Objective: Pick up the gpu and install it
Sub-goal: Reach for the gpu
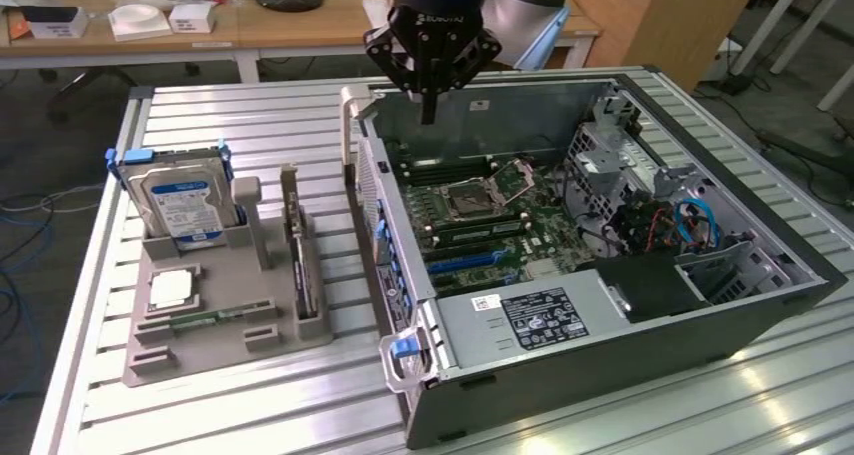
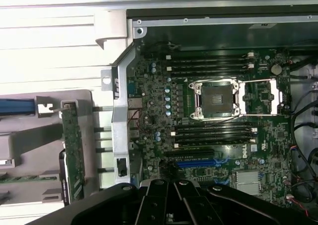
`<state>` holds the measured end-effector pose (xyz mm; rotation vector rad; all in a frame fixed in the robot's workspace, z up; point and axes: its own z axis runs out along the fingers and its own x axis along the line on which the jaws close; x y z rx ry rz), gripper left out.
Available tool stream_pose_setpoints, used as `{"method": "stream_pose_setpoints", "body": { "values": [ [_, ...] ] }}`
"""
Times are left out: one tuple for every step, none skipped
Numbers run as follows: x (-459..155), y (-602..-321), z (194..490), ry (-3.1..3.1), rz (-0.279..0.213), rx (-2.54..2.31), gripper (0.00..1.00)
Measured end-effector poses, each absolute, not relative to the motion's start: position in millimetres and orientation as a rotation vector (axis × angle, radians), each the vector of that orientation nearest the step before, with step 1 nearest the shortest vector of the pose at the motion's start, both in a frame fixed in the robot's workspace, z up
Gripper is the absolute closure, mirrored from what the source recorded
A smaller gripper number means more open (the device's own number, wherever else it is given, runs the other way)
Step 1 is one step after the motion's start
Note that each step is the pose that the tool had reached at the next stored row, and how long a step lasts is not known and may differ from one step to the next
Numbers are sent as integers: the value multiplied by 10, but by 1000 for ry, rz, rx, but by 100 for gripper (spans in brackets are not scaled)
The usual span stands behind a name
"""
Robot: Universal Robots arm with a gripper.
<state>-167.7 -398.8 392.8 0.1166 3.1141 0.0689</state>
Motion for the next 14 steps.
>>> {"method": "stream_pose_setpoints", "body": {
  "values": [
    [-1687,-3988,3928,3114,69,117,90],
    [-1697,-3989,3928,3114,69,117,90],
    [-1709,-3989,3927,3114,69,117,90],
    [-1721,-3989,3927,3114,69,117,90],
    [-1732,-3988,3926,3114,69,117,90],
    [-1744,-3989,3926,3115,69,117,90],
    [-1757,-3989,3926,3115,69,117,90],
    [-1770,-3988,3925,3115,69,117,90],
    [-1783,-3989,3925,3115,69,117,90],
    [-1796,-3989,3924,3115,69,117,90],
    [-1809,-3988,3924,3115,69,117,90],
    [-1821,-3989,3923,3116,69,117,90],
    [-1833,-3989,3923,3116,69,117,90],
    [-1844,-3988,3923,3116,69,117,90]
  ]
}}
